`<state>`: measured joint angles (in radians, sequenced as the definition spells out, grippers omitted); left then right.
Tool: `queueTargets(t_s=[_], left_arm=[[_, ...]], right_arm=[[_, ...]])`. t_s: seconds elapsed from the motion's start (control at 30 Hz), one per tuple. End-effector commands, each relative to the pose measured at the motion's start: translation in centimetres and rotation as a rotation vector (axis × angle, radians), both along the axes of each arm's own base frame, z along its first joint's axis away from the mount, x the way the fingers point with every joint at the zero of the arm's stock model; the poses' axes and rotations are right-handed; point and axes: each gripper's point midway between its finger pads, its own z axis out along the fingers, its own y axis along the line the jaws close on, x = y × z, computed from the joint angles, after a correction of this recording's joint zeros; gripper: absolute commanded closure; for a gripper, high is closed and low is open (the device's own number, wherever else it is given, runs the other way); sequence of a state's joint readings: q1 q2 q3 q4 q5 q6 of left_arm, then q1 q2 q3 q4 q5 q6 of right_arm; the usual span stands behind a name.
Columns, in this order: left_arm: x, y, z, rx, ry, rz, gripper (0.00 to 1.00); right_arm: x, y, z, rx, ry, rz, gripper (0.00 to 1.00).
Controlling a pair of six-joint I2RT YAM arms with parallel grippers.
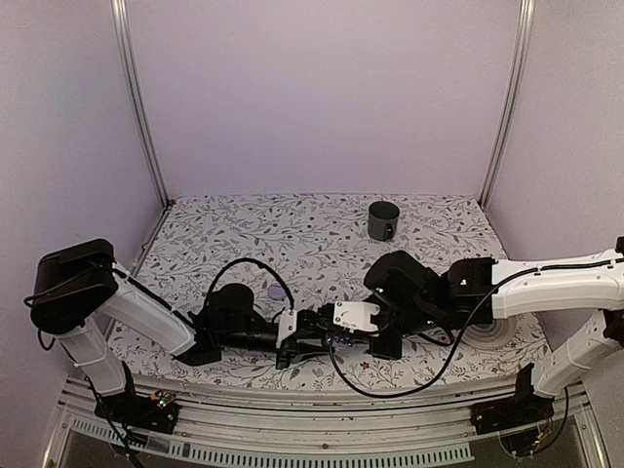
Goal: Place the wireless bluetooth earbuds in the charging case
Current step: Insert the right earbud into the right side groove of the charging case.
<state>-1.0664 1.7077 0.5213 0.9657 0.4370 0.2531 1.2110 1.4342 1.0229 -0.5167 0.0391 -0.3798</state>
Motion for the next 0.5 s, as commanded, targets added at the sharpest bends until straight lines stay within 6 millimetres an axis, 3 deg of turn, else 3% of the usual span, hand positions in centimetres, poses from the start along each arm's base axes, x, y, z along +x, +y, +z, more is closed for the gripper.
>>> queueTargets(t_s=[0.0, 0.47], left_arm=[[0.67, -0.18, 0.84, -0.024, -0.015, 0.018, 1.00], [0.77, -0.31, 1.41, -0.042, -0.024, 0.023, 1.00]], right_arm=[[-0.24, -0.06, -0.97, -0.054, 0.006, -0.012, 0.99], [-0.24, 0.23, -0.81, -0.046, 0.007, -0.023, 0.94]])
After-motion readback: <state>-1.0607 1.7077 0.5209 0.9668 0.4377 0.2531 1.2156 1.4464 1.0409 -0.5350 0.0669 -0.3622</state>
